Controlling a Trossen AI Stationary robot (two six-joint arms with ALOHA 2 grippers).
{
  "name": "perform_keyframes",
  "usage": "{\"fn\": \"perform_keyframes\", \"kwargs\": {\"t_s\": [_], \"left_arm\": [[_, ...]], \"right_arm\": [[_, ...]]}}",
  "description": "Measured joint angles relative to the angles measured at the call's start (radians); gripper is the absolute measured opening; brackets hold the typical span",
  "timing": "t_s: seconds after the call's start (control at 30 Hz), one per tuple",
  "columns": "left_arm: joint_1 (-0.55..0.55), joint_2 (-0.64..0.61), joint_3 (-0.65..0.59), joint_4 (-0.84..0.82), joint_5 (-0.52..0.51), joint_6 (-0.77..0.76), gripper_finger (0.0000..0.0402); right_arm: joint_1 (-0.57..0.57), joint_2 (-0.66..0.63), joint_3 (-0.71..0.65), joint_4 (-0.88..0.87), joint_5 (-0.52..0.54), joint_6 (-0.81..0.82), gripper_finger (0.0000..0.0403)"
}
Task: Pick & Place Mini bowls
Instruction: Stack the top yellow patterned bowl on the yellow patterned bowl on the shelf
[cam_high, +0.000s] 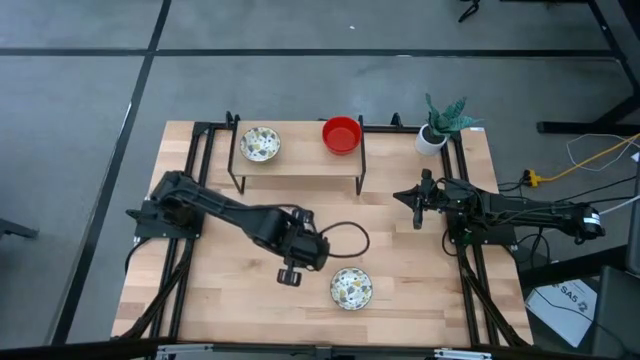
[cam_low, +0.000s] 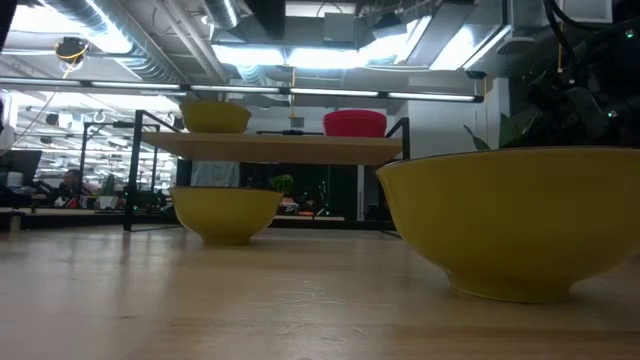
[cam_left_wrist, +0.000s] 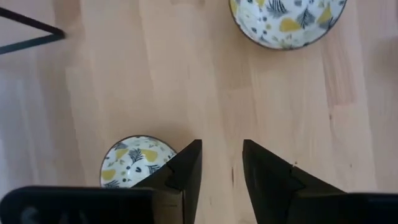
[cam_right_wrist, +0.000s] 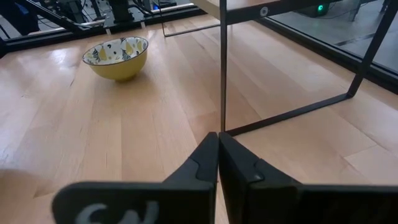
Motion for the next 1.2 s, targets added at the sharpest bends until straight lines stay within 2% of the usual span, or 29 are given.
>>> {"fn": "perform_keyframes", "kwargs": {"t_s": [0.2, 1.03, 1.2], "left_arm": [[0.000, 0.044, 0.000, -0.004, 0.002, 0.013, 0.0106], [0.001, 0.044, 0.000, -0.044, -0.055, -0.052, 0.0102], [-0.007, 0.044, 0.001, -0.070, -0.039, -0.132, 0.0102]], "right_arm": [[0.000, 0.000, 0.000, 0.000, 0.000, 0.000, 0.0014], [0.000, 0.000, 0.000, 0.000, 0.000, 0.000, 0.0014], [0.000, 0.000, 0.000, 0.000, 0.000, 0.000, 0.0014]]}}
